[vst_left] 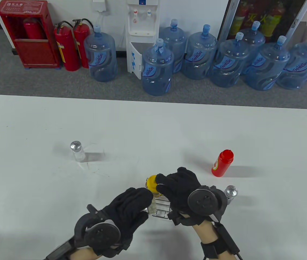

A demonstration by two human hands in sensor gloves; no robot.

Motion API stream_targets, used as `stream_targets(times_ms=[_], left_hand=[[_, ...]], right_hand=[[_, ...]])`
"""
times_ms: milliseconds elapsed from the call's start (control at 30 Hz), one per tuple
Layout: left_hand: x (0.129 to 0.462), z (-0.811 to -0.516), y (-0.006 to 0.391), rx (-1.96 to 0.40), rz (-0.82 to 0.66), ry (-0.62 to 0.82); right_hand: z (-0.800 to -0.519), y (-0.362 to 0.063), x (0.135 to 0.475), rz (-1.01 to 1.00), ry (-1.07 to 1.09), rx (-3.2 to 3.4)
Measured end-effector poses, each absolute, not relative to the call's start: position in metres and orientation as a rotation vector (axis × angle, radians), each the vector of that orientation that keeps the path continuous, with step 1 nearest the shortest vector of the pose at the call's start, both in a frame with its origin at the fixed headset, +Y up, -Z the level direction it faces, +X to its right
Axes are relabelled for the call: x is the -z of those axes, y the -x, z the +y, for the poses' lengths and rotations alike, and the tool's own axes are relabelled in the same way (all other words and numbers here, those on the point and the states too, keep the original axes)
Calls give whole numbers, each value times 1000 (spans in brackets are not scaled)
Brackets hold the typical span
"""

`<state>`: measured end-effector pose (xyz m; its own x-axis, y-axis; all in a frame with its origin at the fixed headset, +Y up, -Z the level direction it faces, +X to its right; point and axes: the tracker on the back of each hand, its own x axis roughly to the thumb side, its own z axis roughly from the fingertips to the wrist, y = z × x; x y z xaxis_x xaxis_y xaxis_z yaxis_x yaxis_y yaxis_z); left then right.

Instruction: Hold seasoning rack and insert seasoning bottles through ring holders

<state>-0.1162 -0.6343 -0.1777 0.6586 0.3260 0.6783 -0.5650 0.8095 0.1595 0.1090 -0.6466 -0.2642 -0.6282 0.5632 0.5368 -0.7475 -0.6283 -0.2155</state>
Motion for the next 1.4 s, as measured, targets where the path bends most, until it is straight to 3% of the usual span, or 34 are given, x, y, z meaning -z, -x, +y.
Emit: stream_targets(times_ms=[433, 533, 767, 1100, 1300, 1400], left_hand=[[182, -662, 88, -414, -759, -250], [186, -667, 79, -357, -742, -127], [180, -662, 84, -268, -682, -329], [180, -641, 129, -288, -611, -415], [247, -632, 195, -191, -330, -398], [292, -642, 227, -126, -139, -197]], right_hand=[[-641, -105, 256, -452, -583, -2126], [-640, -103, 253, -475, -594, -2134], [-646, -106, 255, -473, -570, -2162], [-649, -114, 254, -501, -539, -2180], [-647, -121, 253, -523, -535, -2172], [-646, -121, 251, -528, -546, -2170]])
